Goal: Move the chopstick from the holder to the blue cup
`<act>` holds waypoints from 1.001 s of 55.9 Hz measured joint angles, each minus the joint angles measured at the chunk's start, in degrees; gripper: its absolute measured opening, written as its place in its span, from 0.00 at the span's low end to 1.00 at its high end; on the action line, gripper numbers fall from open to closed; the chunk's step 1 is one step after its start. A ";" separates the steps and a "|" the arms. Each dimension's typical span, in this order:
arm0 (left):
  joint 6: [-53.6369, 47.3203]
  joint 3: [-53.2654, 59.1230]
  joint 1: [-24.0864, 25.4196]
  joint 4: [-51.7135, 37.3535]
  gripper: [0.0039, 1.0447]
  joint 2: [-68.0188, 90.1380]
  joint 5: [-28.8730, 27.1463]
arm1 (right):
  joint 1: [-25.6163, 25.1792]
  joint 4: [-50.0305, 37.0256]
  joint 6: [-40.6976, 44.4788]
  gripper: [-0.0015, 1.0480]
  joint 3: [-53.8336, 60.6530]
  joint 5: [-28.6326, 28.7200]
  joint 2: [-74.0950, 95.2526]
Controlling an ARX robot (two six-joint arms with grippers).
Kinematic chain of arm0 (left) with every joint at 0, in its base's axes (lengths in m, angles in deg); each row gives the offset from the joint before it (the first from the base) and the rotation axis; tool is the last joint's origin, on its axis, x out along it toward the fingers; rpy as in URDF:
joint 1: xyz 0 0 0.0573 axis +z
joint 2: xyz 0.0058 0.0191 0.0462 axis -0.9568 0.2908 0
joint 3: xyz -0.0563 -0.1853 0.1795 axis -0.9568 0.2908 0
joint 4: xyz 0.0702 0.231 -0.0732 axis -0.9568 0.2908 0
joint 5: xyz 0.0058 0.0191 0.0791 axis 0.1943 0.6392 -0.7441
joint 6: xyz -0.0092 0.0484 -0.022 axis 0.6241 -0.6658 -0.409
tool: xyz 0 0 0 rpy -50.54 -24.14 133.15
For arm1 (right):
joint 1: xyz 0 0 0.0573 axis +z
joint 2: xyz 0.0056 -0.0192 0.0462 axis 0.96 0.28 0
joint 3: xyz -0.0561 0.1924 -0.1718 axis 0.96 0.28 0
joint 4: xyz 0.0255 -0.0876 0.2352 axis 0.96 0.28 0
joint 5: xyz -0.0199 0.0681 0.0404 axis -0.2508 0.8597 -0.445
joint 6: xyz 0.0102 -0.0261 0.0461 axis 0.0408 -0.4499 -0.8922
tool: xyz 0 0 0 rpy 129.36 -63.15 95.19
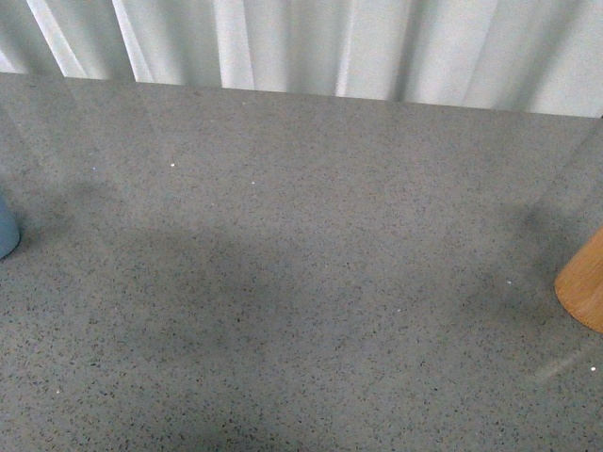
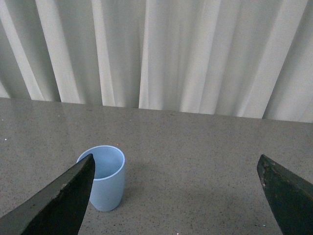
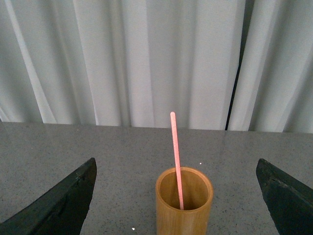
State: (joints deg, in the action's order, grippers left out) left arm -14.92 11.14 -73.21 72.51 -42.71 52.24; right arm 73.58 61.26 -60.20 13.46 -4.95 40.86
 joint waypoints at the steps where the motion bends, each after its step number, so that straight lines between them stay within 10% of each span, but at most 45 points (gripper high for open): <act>1: 0.00 0.00 0.00 0.00 0.94 0.00 0.00 | 0.00 0.00 0.00 0.90 0.00 0.00 0.00; 32: 0.28 -1.29 1.22 3.74 0.94 2.03 4.09 | 0.00 0.00 -0.02 0.90 0.00 -0.02 0.00; 38: 1.79 -10.69 4.24 12.11 0.94 22.25 15.82 | 0.02 0.00 -0.11 0.90 0.00 0.11 0.00; 56: 6.49 -39.63 15.30 -1.88 0.94 74.97 5.42 | 0.07 0.00 -0.17 0.90 0.00 -0.02 0.00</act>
State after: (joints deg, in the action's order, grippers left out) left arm -8.43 -28.48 -57.91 70.63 32.26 57.66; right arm 73.64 61.26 -60.38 13.46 -4.97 40.86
